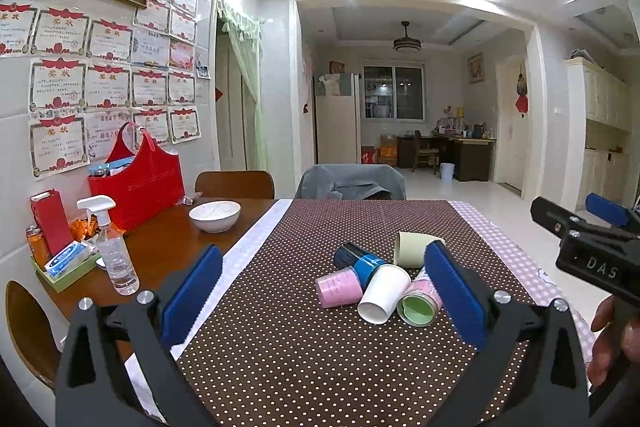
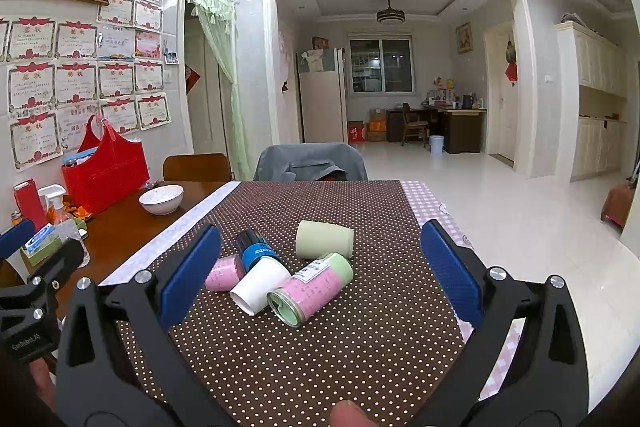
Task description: Flip cup upside down
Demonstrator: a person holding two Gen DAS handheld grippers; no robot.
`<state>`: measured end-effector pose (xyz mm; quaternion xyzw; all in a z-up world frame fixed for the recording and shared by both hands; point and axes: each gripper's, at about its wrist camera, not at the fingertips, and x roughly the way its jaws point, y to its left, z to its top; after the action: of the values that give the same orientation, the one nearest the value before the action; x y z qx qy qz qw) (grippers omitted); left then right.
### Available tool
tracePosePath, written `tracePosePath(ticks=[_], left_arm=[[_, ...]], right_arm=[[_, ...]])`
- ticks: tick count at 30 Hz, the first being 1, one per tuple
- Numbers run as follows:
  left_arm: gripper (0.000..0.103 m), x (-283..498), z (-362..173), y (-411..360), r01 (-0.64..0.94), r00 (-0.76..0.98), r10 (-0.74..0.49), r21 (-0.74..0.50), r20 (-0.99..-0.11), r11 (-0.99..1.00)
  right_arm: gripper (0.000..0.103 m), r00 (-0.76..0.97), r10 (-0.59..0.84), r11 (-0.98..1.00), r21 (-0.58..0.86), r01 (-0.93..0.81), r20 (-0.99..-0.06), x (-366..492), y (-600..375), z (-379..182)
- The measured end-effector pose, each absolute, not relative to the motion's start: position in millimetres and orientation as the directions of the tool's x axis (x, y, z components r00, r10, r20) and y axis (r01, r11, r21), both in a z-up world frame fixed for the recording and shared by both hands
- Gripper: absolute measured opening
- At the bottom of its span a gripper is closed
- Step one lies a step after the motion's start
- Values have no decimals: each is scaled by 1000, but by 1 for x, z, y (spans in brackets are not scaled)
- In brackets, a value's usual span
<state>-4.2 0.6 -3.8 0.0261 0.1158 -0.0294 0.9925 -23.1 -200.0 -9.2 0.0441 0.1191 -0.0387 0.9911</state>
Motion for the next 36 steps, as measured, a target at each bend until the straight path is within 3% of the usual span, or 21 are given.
tracePosePath(ticks=[20,36], left_arm=[[99,33,-22,2,126,945,-100,62,-312,990],[99,148,-77,3,219,844,-115,142,-525,965]], right_arm=[[97,950,-41,997,46,58,-309,6,-198,-21],[97,877,5,999,49,21,-480,77,-203,-67]])
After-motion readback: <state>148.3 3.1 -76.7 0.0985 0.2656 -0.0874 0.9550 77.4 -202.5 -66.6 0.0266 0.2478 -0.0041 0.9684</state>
